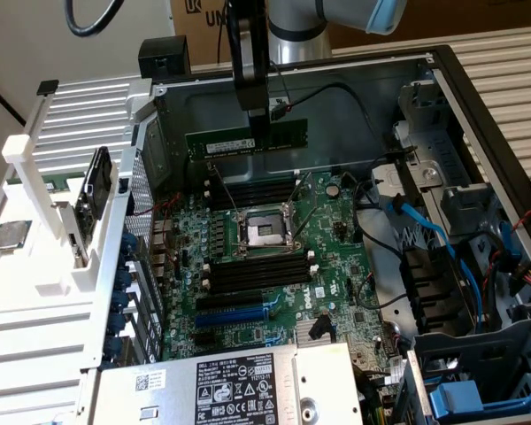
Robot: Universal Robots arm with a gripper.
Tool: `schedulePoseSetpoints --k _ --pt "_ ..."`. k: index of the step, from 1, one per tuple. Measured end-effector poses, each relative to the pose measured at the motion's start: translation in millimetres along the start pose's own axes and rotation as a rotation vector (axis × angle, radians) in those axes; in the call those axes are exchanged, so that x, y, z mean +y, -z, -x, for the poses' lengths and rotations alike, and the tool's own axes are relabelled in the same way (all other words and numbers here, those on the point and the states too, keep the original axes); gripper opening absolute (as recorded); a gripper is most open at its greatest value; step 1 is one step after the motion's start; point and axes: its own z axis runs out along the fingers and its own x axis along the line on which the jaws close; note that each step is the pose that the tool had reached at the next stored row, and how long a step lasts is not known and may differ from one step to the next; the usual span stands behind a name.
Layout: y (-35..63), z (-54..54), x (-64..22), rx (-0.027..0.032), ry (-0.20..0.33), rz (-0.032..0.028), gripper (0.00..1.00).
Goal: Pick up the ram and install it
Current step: 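Insert the ram into the slot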
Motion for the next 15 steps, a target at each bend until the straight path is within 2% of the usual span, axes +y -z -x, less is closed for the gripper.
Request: schedulePoseSetpoints --k 3,8,10,12,13,14,15 --pt "-4.0 7.1 0.7 0.0038 0.000 0.0002 0.12" --pt "-4.2 7.2 0.4 0.0048 0.001 0.0022 0.12" --pt "-7.9 7.5 0.6 -0.0005 0.001 0.0025 0.12" --pt "-12.0 7.5 0.9 -0.0015 0.003 0.0031 0.12" --pt "-13.0 7.4 1.0 -0.0023 0.003 0.0048 0.12" --pt "-17.0 7.3 1.3 -0.0028 0.004 0.0180 0.12" --pt "-18.0 7.4 1.4 -0.0008 0.004 0.0211 0.12"
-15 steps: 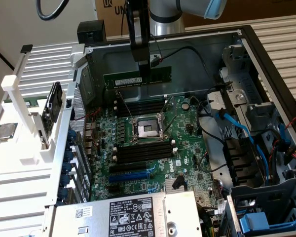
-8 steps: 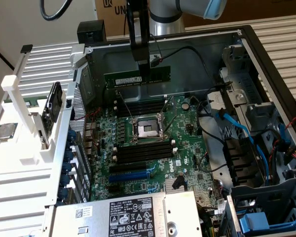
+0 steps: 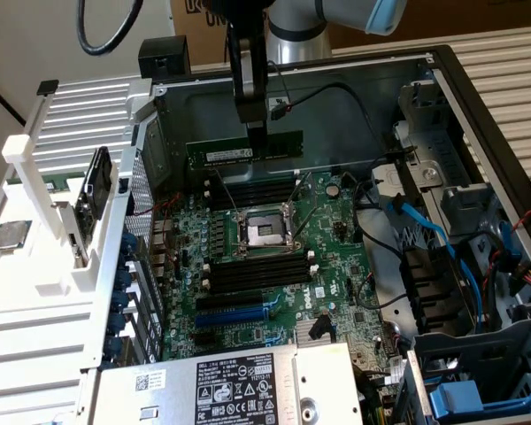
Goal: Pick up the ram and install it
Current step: 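Insert the ram into the slot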
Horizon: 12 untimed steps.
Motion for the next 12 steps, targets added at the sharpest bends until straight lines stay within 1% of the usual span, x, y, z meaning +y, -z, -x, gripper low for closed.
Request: schedulePoseSetpoints --k 4,5,6,9,12 --pt "-0.8 0.7 0.1 0.0002 0.000 -0.0003 0.12" --pt "-1.9 6.1 0.4 0.0012 0.000 0.0000 0.12" --pt "-3.6 8.5 0.6 0.0010 0.000 -0.0002 0.12" --pt "-9.3 8.7 -0.6 0.0012 0.000 0.0000 0.12" --pt "-15.0 8.7 -3.7 0.0012 0.000 0.0000 0.12"
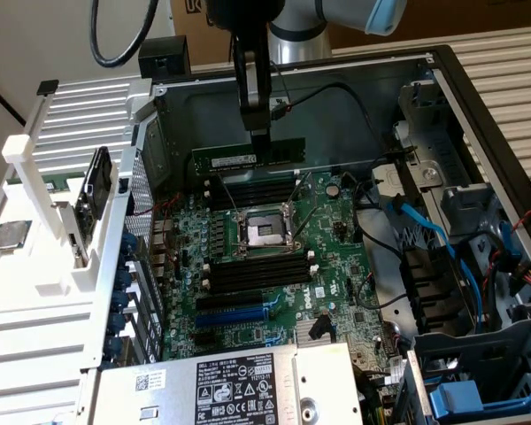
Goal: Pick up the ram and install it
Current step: 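Insert the ram into the slot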
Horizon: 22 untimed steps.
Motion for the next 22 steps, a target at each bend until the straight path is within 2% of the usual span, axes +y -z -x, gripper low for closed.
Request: schedulePoseSetpoints --k 5,14,18,20,22 --pt "-10.5 -5.1 -2.4 -0.0001 0.000 0.0001 0.12" --pt "-19.3 -20.2 -3.1 -0.0003 0.000 0.0009 0.12" --pt "-26.6 -21.0 -3.9 -0.0003 0.000 0.0010 0.12" --pt "-30.1 -21.1 -3.9 0.0013 0.000 0.0009 0.12" --pt "-32.6 -20.3 -3.9 0.0078 0.000 0.0007 0.12"
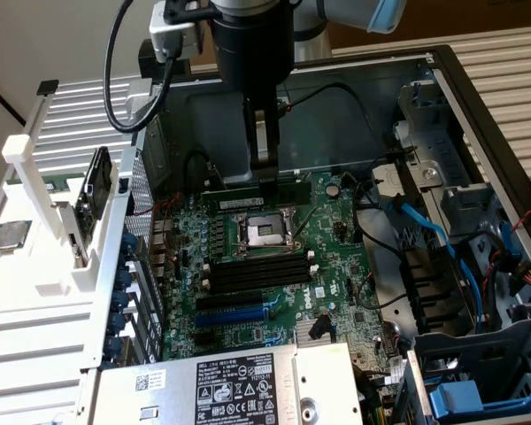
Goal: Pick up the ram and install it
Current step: 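Insert the ram into the slot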
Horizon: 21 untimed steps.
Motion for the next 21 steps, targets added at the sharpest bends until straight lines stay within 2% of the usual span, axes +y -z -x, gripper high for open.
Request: schedulePoseSetpoints --k 1,2,4,10,11,13,17,20,21 --pt "-1.1 1.2 0.1 0.0052 0.000 -0.0003 0.12" --pt "-2.6 2.8 0.2 0.0135 0.001 -0.0008 0.12" --pt "-3.8 3.8 0.1 0.0177 0.001 -0.0011 0.12" --pt "-13.1 3.2 0.1 0.0178 0.001 -0.0011 0.12" --pt "-15.4 -3.1 0.0 0.0124 0.001 -0.0007 0.12" --pt "-16.5 -7.2 -0.2 0.0083 0.000 -0.0007 0.12" --pt "-18.0 -15.4 -0.5 0.0071 0.000 -0.0005 0.12" --pt "-19.8 -16.8 -0.5 0.0070 0.000 -0.0005 0.12" --pt "-25.3 -16.9 -0.4 0.0066 0.001 -0.0005 0.12"
